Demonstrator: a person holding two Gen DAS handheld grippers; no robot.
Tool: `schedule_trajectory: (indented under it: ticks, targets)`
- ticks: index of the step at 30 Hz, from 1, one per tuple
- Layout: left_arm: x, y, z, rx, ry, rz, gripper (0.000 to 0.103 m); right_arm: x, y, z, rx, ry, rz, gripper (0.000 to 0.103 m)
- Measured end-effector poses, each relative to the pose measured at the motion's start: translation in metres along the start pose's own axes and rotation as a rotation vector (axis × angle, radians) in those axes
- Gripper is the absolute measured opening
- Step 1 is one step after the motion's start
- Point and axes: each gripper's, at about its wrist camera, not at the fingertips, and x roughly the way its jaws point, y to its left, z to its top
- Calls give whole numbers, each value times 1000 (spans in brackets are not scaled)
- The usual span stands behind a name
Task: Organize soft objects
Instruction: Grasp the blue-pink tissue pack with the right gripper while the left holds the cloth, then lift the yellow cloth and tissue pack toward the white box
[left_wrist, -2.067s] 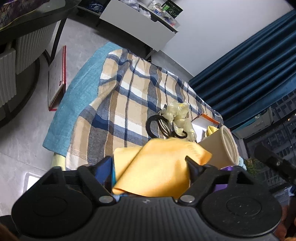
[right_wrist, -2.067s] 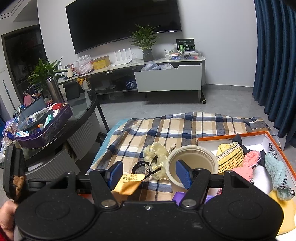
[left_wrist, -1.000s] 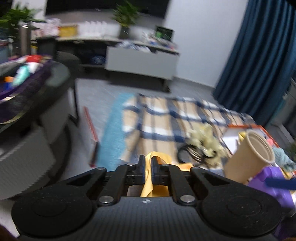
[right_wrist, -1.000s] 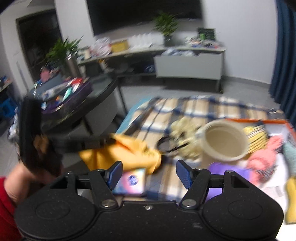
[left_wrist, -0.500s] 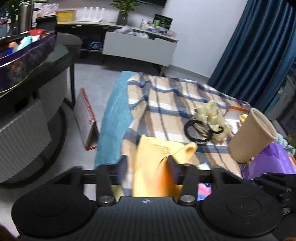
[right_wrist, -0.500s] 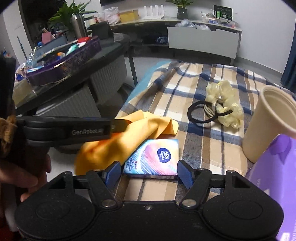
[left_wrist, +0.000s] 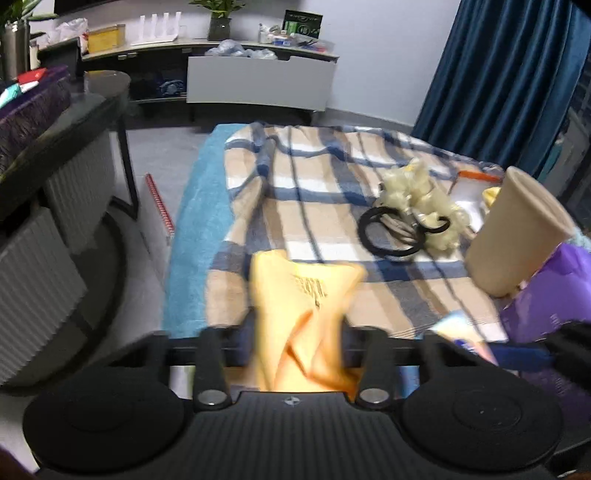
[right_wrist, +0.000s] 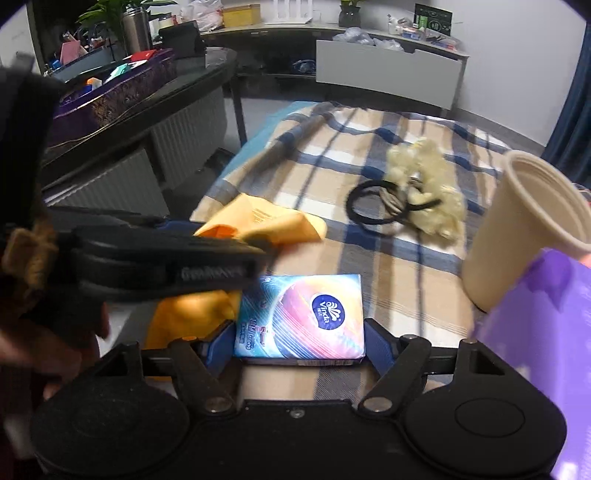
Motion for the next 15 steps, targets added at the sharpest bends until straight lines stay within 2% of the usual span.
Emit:
schedule_trajectory:
  ticks: [1, 2, 9, 15]
  targets:
    - [-3, 3, 1, -14, 0, -3, 15, -4, -1, -2, -5, -2, -11, 88]
    - [-7, 6, 1, -37, -13, -9, 12, -9, -2, -4, -13, -11, -23, 88]
    - [-54, 7, 20, -113, -139, -11, 10, -49, -9, 2, -18, -146, 9, 88]
    - [-86, -20, 39, -84, -199, 23, 10, -83, -20, 18, 6, -256, 39, 87]
